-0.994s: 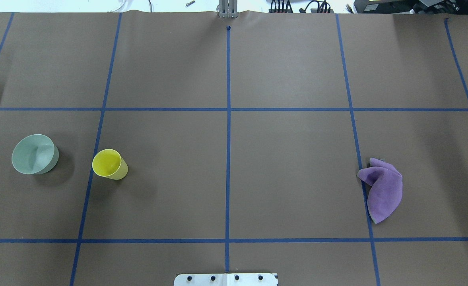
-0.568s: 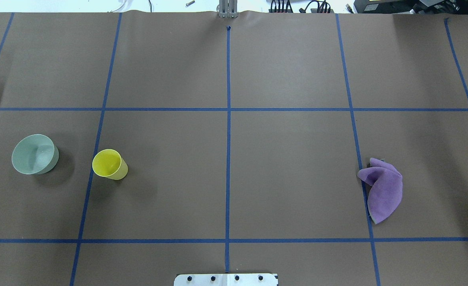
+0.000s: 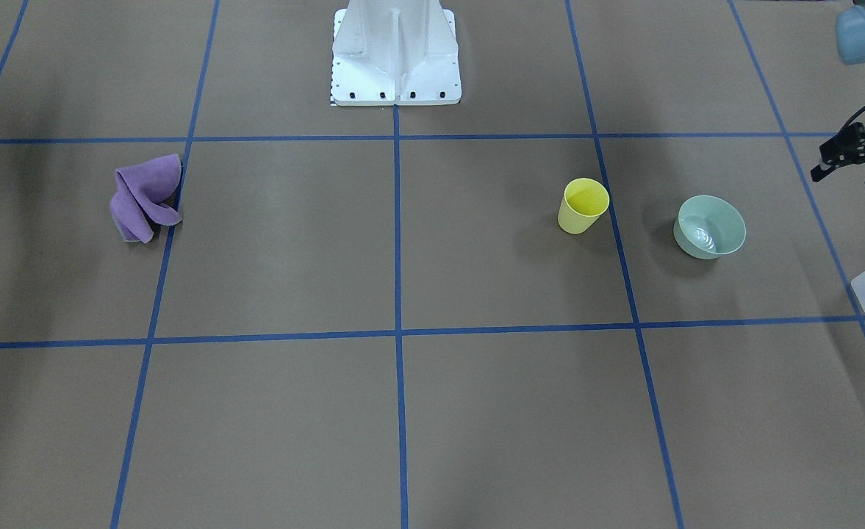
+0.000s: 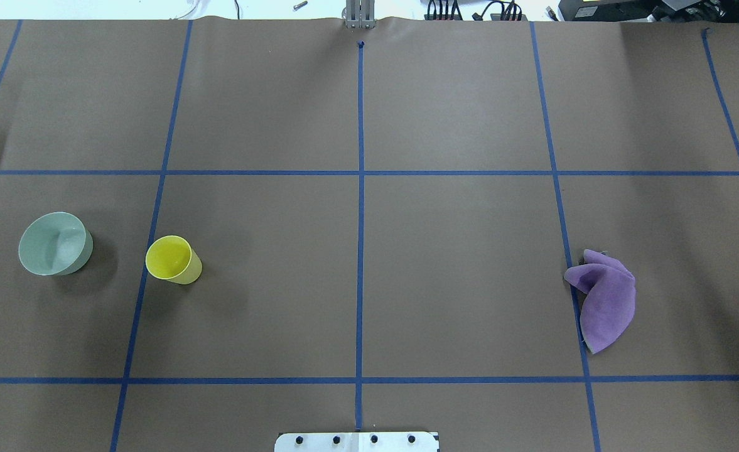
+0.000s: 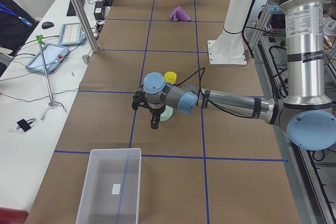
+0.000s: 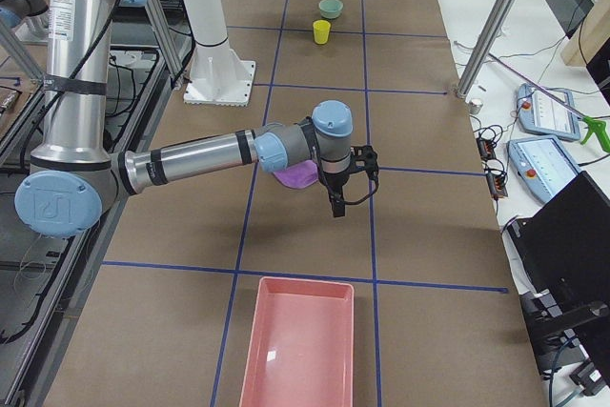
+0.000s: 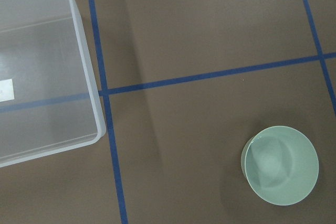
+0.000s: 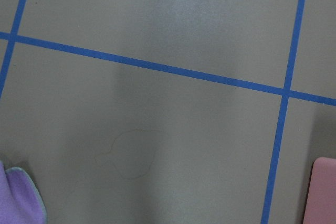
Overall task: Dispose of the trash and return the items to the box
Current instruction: 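Move the left gripper toward the pale green bowl, then lower the left gripper onto the pale green bowl rim and grasp it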
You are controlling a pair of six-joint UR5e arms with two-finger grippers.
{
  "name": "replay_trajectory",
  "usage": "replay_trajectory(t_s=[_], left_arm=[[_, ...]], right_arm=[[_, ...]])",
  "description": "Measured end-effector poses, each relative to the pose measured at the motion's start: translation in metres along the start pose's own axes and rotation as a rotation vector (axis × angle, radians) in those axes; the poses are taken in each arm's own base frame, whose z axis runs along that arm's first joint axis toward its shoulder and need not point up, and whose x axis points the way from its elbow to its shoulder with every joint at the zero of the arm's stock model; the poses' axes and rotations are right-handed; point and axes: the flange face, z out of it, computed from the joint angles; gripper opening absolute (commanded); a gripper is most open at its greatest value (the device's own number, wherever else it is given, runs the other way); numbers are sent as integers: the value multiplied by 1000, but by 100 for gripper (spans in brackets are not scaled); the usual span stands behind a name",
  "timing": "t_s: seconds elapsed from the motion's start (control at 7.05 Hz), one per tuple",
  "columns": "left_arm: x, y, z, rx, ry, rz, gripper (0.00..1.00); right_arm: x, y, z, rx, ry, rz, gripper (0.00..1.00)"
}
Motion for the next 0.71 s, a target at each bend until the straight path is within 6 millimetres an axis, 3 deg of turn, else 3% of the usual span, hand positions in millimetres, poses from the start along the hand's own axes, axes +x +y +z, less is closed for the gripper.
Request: replay_trajectory(t_s=[0.28, 0.71], left_arm=[[8, -29, 65, 18, -2, -15, 99], [43, -31, 114, 6, 55, -28, 98]], right_arm=[[-3, -1, 2, 0, -1, 1, 100], [-3, -1, 2, -1, 0, 1, 100]])
